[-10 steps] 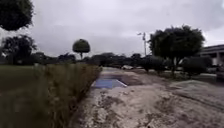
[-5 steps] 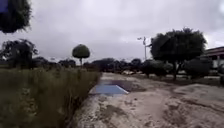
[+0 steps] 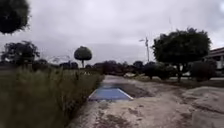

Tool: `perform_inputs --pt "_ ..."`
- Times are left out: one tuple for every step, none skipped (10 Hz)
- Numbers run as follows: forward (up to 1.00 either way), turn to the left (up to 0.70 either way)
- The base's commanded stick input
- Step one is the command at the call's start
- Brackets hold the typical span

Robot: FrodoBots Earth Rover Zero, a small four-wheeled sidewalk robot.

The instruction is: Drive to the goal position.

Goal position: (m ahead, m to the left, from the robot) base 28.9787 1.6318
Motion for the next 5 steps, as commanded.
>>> perform_inputs --pt "0.50 0.00" --pt "0.50 0.00" --pt "0.50 0.00" --pt "0.50 0.00" --pt "0.50 0.00"
